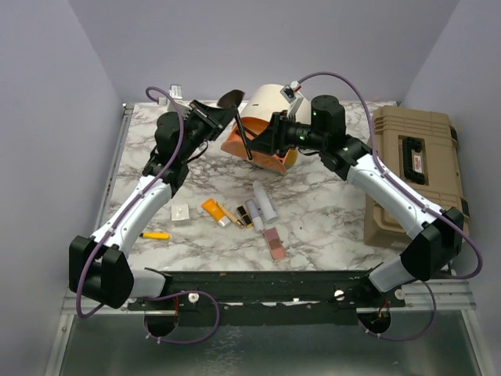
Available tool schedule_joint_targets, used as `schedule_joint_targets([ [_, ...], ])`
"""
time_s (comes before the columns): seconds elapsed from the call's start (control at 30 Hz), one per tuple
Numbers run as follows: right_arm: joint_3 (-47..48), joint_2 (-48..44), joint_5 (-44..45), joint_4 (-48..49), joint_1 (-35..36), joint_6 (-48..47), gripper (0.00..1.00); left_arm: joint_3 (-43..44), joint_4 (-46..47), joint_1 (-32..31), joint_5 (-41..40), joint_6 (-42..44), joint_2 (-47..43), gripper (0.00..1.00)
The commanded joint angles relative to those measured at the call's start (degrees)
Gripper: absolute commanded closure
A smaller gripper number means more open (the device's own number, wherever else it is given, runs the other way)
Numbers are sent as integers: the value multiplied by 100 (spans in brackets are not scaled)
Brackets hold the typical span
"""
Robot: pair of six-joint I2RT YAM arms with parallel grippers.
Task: Organize the makeup
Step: Place the makeup brush in the drawer.
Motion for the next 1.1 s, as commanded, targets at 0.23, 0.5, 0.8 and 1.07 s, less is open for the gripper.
schedule_joint_targets([
  [0.23,106,281,-280,366,26,333,61,-71,524,-59,-48,-399,-69,100],
  [0.5,179,383,-394,423,26,444,74,-184,598,-61,-137,-439,-95,100],
  [0.8,72,80,280,191,24,157,93,-259,729,-67,-8,-72,-141,83],
  [1.07,209,24,588,-84,25,-39,99,-306,626,-56,126,27,-114,39],
])
